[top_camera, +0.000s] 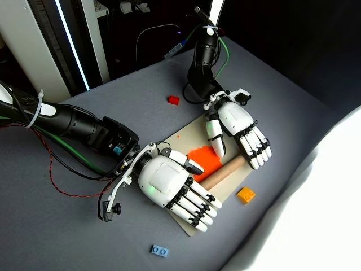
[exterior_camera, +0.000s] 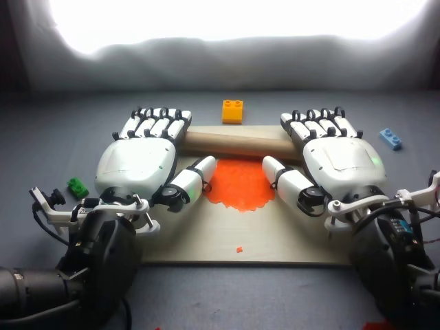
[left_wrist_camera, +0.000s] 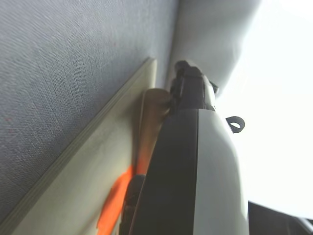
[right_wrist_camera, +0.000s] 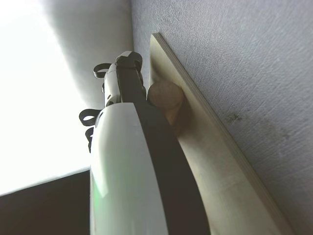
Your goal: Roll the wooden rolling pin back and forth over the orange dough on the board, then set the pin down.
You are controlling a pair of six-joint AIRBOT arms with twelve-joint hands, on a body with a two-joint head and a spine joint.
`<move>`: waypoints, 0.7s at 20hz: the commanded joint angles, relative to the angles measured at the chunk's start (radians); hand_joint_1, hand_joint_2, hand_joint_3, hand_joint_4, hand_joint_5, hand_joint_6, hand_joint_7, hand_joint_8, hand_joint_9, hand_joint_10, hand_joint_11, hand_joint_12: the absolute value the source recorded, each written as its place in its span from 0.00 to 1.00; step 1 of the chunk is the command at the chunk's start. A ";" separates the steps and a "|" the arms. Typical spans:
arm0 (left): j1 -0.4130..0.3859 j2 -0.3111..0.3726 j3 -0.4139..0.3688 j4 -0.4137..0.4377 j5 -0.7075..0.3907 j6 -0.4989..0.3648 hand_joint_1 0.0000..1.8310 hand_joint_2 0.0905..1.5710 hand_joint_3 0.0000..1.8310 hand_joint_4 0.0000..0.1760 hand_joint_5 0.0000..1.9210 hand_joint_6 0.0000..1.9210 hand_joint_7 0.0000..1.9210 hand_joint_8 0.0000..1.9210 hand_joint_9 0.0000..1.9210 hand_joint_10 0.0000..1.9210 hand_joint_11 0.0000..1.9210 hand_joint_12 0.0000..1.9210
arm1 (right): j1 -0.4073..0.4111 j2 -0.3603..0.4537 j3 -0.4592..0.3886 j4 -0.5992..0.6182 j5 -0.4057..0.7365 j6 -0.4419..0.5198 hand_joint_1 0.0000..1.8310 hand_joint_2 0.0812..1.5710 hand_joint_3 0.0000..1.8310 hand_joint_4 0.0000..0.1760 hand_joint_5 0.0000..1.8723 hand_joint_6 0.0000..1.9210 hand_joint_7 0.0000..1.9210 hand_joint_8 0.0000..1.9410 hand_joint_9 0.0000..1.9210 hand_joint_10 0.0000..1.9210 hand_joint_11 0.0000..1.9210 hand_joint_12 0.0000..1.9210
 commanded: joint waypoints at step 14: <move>-0.001 -0.080 0.108 0.080 -0.050 -0.075 0.00 0.91 0.00 0.00 0.10 0.00 0.12 0.00 0.09 0.00 0.00 0.17 | -0.022 0.003 -0.025 -0.024 0.018 -0.002 0.00 0.86 0.00 0.00 0.12 0.00 0.14 0.00 0.09 0.00 0.00 0.18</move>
